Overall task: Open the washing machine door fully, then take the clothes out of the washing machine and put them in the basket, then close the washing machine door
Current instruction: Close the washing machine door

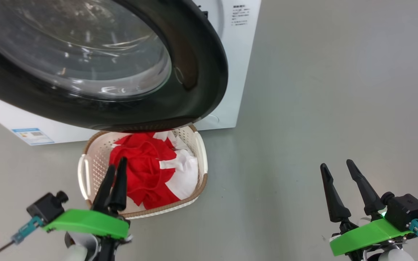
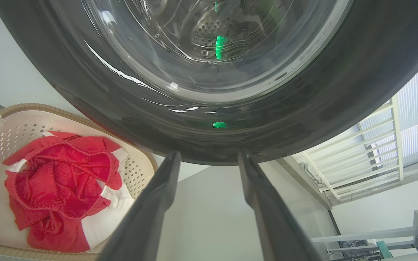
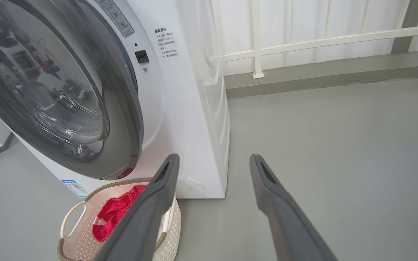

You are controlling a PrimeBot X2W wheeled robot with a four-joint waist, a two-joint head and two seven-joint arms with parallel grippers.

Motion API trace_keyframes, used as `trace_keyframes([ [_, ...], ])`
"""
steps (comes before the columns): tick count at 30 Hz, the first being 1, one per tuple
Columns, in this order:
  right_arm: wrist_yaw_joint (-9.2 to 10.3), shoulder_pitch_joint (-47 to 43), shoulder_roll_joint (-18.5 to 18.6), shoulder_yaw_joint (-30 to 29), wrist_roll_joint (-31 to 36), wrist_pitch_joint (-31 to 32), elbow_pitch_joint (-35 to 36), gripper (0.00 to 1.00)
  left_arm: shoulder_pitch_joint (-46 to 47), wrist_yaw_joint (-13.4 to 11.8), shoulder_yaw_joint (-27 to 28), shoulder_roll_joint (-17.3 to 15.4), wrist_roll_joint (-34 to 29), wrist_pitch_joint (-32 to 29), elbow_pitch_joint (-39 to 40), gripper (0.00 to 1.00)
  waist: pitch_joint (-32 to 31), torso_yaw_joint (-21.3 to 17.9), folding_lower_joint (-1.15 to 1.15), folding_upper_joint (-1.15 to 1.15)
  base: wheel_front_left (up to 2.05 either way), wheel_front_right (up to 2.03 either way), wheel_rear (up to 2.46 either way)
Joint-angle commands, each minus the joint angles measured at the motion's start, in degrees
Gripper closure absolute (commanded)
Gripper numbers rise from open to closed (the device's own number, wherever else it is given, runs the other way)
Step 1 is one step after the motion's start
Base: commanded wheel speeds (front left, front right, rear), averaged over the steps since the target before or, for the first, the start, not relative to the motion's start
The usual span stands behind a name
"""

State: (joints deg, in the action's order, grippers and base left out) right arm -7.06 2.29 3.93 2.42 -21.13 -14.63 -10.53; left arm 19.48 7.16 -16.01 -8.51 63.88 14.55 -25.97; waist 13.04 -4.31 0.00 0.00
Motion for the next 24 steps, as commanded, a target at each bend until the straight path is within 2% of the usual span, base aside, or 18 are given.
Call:
trace_keyframes([
  [1, -0.43, -0.72, 0.95, 0.93, 0.13, -0.37, 1.34, 0.00, -1.10, 0.33, 2.71, -0.88, -1.74, 0.44, 1.88, 0.11, -0.61, 0.90, 0.00, 0.00, 0.00, 0.00, 0.00],
  [3, -0.43, -0.91, 1.03, 0.81, 0.13, -0.37, 1.31, 0.00, -2.23, 0.33, 3.37, -0.76, -3.04, 0.44, 2.14, 0.00, -0.83, 1.30, 0.00, 0.00, 0.00, 0.00, 0.00],
  [19, -0.43, -2.66, 1.40, 0.28, 0.06, -0.37, 1.02, 0.00, -10.58, 0.33, 9.62, 1.05, -15.38, 0.45, 5.36, 0.00, -2.80, 2.62, 0.00, 0.00, 0.00, 0.00, 0.00],
  [24, -0.43, -3.39, 1.54, -0.25, -0.05, -0.37, 1.14, 0.00, -12.72, 0.33, 11.55, 1.27, -22.46, 0.45, 6.29, 0.00, -2.85, 2.99, 0.00, 0.00, 0.00, 0.00, 0.00],
])
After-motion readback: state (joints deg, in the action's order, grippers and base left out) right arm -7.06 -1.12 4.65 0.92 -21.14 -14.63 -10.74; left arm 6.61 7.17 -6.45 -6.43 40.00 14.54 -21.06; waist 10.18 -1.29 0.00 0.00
